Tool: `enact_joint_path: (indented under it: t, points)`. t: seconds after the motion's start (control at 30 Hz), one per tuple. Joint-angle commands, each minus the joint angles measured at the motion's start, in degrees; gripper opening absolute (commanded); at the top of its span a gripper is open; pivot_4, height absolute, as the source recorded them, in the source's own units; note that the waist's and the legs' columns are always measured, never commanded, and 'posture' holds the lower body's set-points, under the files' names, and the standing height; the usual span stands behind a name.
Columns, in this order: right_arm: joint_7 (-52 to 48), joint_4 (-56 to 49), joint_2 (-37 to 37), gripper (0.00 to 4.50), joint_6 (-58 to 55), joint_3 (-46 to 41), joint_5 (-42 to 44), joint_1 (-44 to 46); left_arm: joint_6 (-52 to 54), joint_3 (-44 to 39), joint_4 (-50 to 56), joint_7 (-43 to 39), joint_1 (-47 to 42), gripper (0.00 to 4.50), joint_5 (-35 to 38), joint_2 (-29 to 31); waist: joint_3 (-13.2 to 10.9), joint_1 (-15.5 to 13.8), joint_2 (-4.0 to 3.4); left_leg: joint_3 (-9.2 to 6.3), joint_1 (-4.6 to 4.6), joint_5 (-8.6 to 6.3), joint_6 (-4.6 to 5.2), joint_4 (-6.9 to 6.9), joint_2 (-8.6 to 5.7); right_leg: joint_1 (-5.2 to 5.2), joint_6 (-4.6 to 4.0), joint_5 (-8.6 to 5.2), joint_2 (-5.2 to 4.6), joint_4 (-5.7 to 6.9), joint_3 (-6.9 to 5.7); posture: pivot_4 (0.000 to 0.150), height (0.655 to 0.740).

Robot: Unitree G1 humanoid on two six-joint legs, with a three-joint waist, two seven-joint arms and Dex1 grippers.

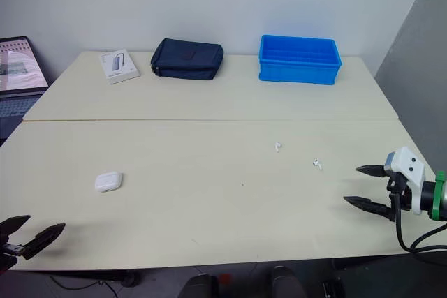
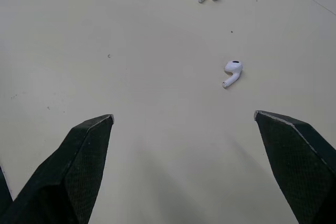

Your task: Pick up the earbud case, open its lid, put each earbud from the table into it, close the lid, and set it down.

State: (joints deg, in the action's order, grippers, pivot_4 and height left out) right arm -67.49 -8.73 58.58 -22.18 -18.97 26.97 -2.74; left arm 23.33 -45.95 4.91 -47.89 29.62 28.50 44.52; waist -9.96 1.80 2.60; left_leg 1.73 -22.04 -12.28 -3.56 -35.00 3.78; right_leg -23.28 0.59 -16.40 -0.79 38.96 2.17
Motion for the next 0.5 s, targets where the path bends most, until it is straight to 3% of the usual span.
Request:
enact_joint_path:
  t: [0.03,0.5]
  points:
    - [-0.5,0.0,0.5,4.5,1.1,-0.3,-0.3,1.4,-0.1,-2.4,1.6,0.8,-0.3,4.46,0.4,0.0,0.0,0.0,0.0,0.0,0.0,0.0,0.0,0.0,0.0,0.0,0.0,0.0,0.0,0.0,0.0,0.15,0.728]
    - [-0.2,0.6,-0.5,4.5,2.0,0.7,-1.1,2.2,-0.6,-4.0,0.2,-1.0,-3.0,4.46,2.5,-0.5,0.0,0.0,0.01,0.01,0.0,0.0,0.0,0.0,0.0,0.01,0.15,0.09,0.0,0.01,0.0,0.15,0.728]
